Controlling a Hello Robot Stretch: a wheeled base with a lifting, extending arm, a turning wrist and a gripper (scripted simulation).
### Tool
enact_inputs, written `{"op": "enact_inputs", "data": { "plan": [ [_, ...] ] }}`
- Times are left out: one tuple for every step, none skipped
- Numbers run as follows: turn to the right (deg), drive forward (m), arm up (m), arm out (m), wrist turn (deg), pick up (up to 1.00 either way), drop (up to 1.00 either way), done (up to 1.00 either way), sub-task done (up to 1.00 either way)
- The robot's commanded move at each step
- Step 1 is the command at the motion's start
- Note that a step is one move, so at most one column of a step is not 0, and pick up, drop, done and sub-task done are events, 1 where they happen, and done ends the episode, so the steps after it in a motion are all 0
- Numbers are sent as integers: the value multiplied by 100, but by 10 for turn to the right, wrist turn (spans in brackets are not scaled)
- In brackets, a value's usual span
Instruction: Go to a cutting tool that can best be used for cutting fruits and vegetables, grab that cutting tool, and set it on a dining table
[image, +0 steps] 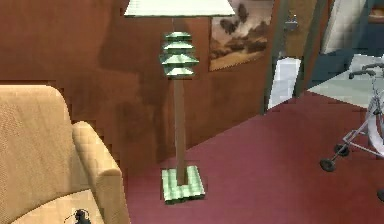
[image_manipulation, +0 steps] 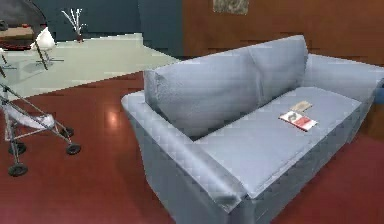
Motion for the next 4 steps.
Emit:
{"op": "enact_inputs", "data": {
  "plan": [
    [330, 0, 0, 0, 0, 0, 0, 0, 0],
    [0, 100, 0, 0, 0, 0, 0, 0, 0],
    [90, 0, 0, 0, 0, 0, 0, 0, 0],
    [0, 20, 0, 0, 0, 0, 0, 0, 0]
  ]
}}
